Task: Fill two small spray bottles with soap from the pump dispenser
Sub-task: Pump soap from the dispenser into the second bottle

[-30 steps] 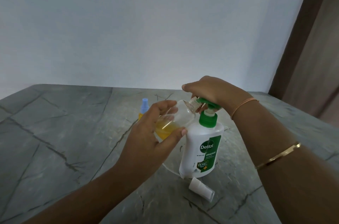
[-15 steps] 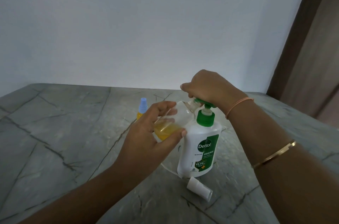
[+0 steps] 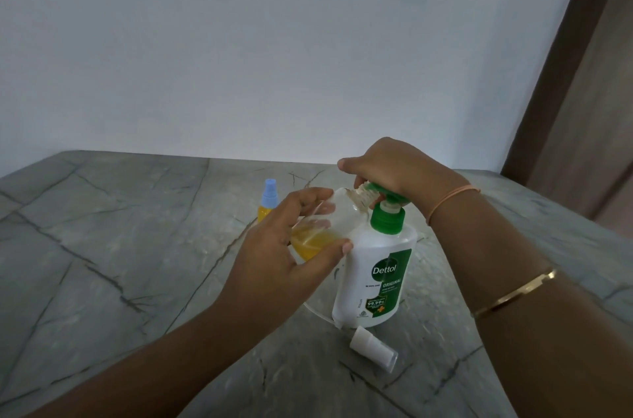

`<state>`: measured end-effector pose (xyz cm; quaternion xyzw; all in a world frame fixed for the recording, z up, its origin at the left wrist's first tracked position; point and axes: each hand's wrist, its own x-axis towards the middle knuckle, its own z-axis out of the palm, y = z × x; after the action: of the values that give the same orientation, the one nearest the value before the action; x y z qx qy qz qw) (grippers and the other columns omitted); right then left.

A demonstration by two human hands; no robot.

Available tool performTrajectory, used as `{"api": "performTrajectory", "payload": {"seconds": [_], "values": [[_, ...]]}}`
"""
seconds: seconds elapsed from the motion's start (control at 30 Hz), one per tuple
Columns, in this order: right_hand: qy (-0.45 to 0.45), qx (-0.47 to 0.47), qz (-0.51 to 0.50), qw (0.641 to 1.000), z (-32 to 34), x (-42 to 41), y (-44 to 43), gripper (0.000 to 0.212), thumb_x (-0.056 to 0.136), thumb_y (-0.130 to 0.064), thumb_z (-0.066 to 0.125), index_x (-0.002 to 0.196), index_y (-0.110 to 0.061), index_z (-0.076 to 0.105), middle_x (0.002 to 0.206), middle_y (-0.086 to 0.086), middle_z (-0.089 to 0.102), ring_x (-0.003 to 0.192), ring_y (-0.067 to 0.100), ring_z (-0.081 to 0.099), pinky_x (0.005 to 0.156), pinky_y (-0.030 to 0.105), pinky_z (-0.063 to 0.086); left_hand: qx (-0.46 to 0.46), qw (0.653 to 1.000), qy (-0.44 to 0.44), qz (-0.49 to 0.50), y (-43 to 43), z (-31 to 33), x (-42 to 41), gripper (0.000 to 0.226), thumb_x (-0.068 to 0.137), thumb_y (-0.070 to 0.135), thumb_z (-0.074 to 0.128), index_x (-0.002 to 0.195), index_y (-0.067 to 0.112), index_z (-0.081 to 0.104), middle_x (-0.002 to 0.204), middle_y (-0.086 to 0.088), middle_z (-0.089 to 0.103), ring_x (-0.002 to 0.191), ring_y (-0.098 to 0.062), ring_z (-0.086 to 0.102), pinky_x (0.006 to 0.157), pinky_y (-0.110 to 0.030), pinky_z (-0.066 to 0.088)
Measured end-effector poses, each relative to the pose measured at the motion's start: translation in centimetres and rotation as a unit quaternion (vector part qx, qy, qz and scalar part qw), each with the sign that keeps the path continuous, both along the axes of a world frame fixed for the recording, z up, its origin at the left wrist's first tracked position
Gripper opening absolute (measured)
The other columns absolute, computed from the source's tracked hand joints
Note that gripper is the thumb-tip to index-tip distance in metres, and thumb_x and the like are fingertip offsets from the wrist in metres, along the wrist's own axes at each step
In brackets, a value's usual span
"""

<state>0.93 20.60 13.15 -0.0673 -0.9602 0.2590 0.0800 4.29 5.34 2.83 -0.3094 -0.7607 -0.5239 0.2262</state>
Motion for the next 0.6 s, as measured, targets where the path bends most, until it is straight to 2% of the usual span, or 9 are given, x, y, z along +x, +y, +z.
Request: {"api": "performTrajectory", "payload": {"seconds": [0.13,0.23,0.3,0.4,0.5,0.6], "values": [[0.008,0.021,0.007,1.000,-0.05,-0.10,-0.15,0.037,0.091,-0.041,0.051,0.087,-0.006,0.064,0.047,-0.001,0.053,0.045,0.010,0.049,0.046,0.022,0.032,0.000,1.000,0.010,0.009,-0.06,-0.09,-0.15,0.045,0.068,0.049,0.067,0.109,0.045,0.048,0.104,0.030,0.058,0.098,0.011,0.056,0.080,-0.009,0.047],[0.029,0.032,0.008,0.999,-0.05,-0.16,-0.08,0.043,0.091,-0.043,0.046,0.092,-0.005,0.065,0.063,0.001,0.056,0.055,0.013,0.050,0.050,0.024,0.035,-0.002,1.000,0.012,0.012,-0.09,-0.03,-0.13,0.044,0.068,0.046,0.067,0.107,0.047,0.046,0.101,0.035,0.058,0.098,0.014,0.054,0.078,-0.006,0.046],[0.045,0.036,0.007,0.998,0.10,-0.16,0.05,0.045,0.091,-0.045,0.045,0.095,-0.005,0.065,0.069,0.003,0.057,0.059,0.015,0.050,0.053,0.025,0.037,-0.002,1.000,0.015,0.011,-0.10,0.00,-0.15,0.044,0.067,0.051,0.066,0.107,0.049,0.046,0.106,0.036,0.056,0.098,0.013,0.055,0.077,-0.006,0.046],[0.040,0.038,0.014,0.998,0.50,-0.07,0.14,0.045,0.091,-0.045,0.045,0.093,-0.005,0.066,0.064,0.003,0.058,0.053,0.015,0.051,0.052,0.024,0.038,-0.003,1.000,0.018,0.018,-0.07,0.12,-0.12,0.043,0.069,0.051,0.068,0.105,0.051,0.046,0.102,0.039,0.056,0.098,0.014,0.054,0.077,-0.006,0.046],[0.021,0.030,0.018,0.999,0.66,-0.09,0.05,0.047,0.091,-0.043,0.046,0.091,-0.001,0.066,0.059,0.004,0.058,0.044,0.013,0.051,0.047,0.020,0.038,-0.003,1.000,0.017,0.016,0.03,0.29,0.01,0.042,0.070,0.052,0.068,0.105,0.049,0.045,0.102,0.035,0.055,0.099,0.013,0.054,0.078,-0.010,0.050],[0.003,0.013,0.010,1.000,0.55,-0.11,-0.12,0.040,0.092,-0.042,0.047,0.080,-0.007,0.061,0.051,0.002,0.054,0.026,0.005,0.045,0.039,0.013,0.034,-0.003,1.000,0.021,0.020,-0.08,0.16,-0.08,0.043,0.069,0.047,0.067,0.106,0.049,0.045,0.103,0.033,0.055,0.099,0.013,0.054,0.080,-0.010,0.048]]}}
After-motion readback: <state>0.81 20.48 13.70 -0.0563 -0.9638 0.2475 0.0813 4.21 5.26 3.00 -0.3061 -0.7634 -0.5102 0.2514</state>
